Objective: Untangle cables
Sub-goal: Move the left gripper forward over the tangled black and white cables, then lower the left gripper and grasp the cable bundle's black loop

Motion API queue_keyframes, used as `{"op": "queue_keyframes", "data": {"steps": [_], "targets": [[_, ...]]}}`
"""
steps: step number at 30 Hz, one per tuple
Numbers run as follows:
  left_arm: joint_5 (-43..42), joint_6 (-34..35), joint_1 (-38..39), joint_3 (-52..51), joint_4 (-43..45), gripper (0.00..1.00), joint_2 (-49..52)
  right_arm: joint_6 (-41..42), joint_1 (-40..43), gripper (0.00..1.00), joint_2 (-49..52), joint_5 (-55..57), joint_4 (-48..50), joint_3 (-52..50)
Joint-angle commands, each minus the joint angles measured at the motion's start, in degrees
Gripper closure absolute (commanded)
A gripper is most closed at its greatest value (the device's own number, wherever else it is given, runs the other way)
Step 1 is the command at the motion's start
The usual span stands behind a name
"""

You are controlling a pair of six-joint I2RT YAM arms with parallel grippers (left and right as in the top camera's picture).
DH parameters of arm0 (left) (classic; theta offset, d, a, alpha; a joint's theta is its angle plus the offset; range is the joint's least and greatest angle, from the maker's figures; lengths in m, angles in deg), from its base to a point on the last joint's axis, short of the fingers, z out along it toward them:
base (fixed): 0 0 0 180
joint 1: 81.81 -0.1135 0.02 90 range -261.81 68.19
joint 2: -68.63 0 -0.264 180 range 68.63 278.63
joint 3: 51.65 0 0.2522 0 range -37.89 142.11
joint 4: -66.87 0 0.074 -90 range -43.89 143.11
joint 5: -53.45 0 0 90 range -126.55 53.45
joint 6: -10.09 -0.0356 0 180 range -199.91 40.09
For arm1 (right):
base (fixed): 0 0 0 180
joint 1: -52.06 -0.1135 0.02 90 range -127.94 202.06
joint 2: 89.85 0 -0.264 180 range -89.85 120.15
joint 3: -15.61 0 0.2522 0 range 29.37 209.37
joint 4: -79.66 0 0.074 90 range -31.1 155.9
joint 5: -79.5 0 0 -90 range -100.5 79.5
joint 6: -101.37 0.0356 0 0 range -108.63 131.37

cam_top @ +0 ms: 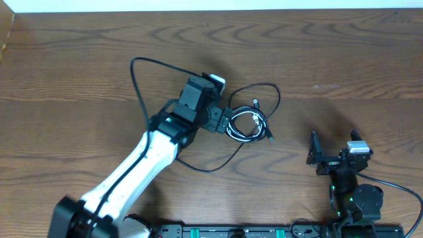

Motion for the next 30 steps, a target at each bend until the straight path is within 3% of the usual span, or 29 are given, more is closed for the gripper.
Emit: {"op": "queue_keyframes", "data": {"steps": [1, 7, 17, 19, 21, 25, 28, 30], "targets": [[-1.4, -0.8, 0.2, 1.3, 2.1, 0.02, 5.2, 0.3, 0.0, 0.01, 0.0, -0.2, -0.2, 0.0], [-1.9, -0.8, 1.4, 1.2, 6.5, 0.00, 12.0, 0.3, 0.0, 0.01, 0.0, -0.2, -0.2, 0.0], [-1.8, -0.8, 4.0, 1.2, 12.4, 0.14, 20.1, 0.3, 0.0, 0.01, 0.0, -0.2, -0.2, 0.0], [-1.8, -0.7, 4.0, 1.3, 12.7, 0.21, 21.6, 0.3, 0.0, 0.01, 0.0, -0.2, -0.2, 0.0], [-1.8, -0.7, 4.0, 1.2, 13.0, 0.38, 22.1, 0.3, 0.0, 0.01, 0.0, -0.2, -0.2, 0.0], [-1.8, -0.7, 4.0, 1.3, 13.5, 0.49, 22.0, 0.3, 0.0, 0.01, 0.0, -0.2, -0.2, 0.0], [0.3, 2.4, 4.0, 1.3, 13.4, 0.78, 22.0, 0.3, 0.0, 0.01, 0.0, -0.2, -0.2, 0.0], [3.2, 6.0, 4.0, 1.3, 13.2, 0.88, 22.0, 0.3, 0.0, 0.01, 0.0, -0.2, -0.2, 0.0]]}}
